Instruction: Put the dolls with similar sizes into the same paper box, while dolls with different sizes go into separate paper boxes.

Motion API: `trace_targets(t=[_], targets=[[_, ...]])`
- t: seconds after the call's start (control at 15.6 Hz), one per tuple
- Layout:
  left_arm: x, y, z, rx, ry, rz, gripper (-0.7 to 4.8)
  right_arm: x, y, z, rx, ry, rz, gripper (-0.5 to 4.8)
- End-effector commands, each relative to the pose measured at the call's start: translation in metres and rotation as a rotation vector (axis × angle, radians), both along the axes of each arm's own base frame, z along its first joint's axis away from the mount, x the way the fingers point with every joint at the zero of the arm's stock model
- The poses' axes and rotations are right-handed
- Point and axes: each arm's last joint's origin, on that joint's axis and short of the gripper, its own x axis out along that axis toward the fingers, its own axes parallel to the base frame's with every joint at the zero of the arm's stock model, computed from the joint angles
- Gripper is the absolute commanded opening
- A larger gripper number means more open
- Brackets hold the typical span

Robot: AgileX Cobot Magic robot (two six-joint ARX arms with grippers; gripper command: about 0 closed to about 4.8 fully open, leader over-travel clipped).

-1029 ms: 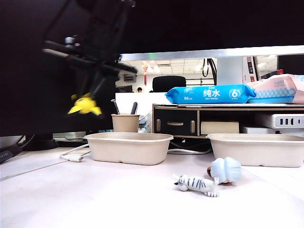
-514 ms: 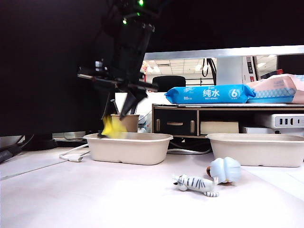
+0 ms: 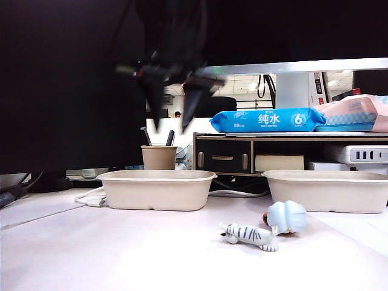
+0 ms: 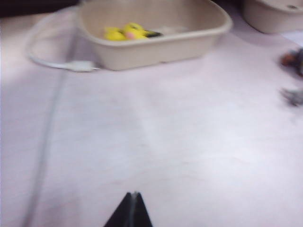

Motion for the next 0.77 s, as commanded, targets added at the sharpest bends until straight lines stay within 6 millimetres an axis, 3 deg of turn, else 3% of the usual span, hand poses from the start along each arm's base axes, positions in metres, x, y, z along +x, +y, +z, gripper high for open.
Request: trace_targets(t=[0.06, 0.26, 0.39, 0.77], targets=[[-0.003, -0.009, -0.002, 0.013, 0.026, -0.091, -0.05, -0.034, -0.001, 0.012, -0.052, 0.0, 0.08, 2.23], [-0.009, -0.019, -0.006, 0.038, 0.062, -0.189, -0.05, -0.061, -0.003, 0.006, -0.118, 0.026, 0.122, 2.22], [-0.012, -0.023, -0.007, 0.042, 0.065, -0.241, -0.05, -0.078, -0.016, -0.017, -0.198, 0.104, 0.14, 2.21], [-0.013, -0.024, -0.007, 0.041, 0.065, -0.255, -0.05, -0.101, -0.046, -0.058, -0.329, 0.185, 0.152, 2.22]])
